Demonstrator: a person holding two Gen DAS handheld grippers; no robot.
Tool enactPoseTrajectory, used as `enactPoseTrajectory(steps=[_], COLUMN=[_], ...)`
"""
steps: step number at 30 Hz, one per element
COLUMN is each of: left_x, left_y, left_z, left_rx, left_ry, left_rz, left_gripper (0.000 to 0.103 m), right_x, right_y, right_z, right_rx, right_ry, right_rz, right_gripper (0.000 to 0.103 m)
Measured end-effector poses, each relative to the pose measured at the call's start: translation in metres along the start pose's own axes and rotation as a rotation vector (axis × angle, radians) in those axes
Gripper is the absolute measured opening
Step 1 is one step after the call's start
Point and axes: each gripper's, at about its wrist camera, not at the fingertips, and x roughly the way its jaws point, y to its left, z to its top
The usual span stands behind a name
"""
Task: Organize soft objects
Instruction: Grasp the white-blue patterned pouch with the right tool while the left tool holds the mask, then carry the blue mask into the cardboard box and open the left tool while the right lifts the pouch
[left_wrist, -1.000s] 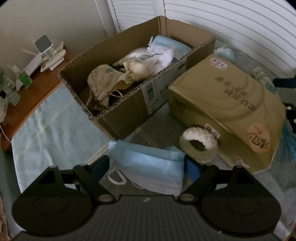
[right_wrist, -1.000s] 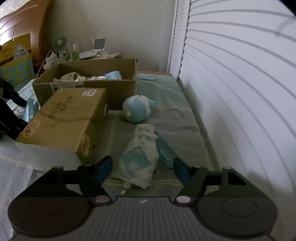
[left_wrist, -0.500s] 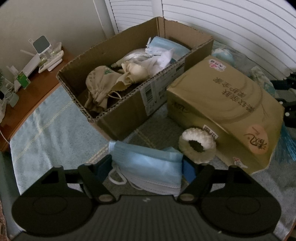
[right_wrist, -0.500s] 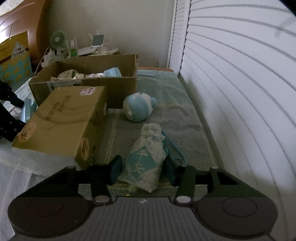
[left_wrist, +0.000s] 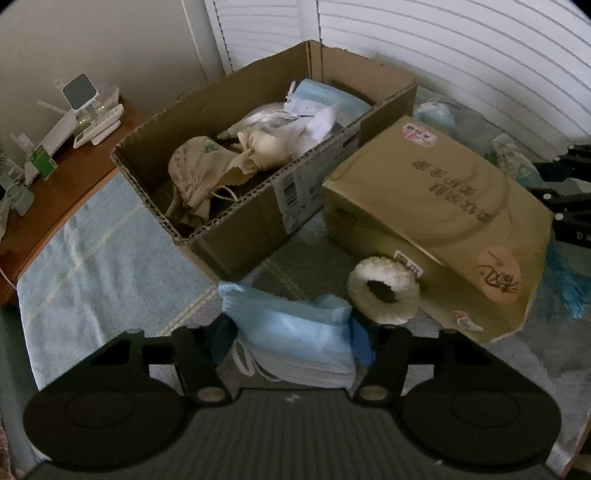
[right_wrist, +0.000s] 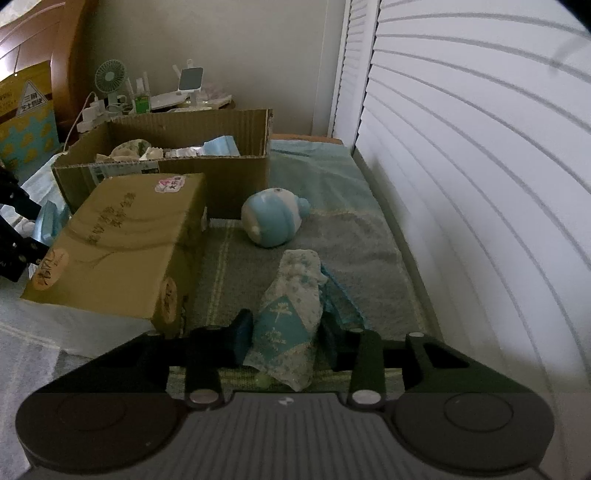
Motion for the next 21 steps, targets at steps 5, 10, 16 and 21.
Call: enactPoseTrajectory(steps=[5,10,16,21], left_x=[-0.009,-0.025,-0.056,-0.081], left_y=[-0.002,-0.006,-0.013,-0.016], left_z=[-0.001,-0.003,-0.004,0.005], left_rx=[-0.005,-0.006,-0.003,-0.010], left_ry=[-0.015,-0.040,-0.098,-0.166], left_rz=[-0.011,-0.017,-0.029,-0.030], left_gripper=[0.058,0.057,0.057,0.057], right_x=[-0.009,-0.022,-0.042,-0.062], right_y=[-0.002,-0.005,-0.006,-0.006], right_z=[0.001,0.002,0.006,0.010], right_rx=[0.001,0.000,0.000,-0.005], right_ry=[-0.015,-0.031,-0.063,-0.103], right_rz=[-0.001,-0.004,-0.006,0.001], right_gripper=[0.042,0.042,0.042,0.042])
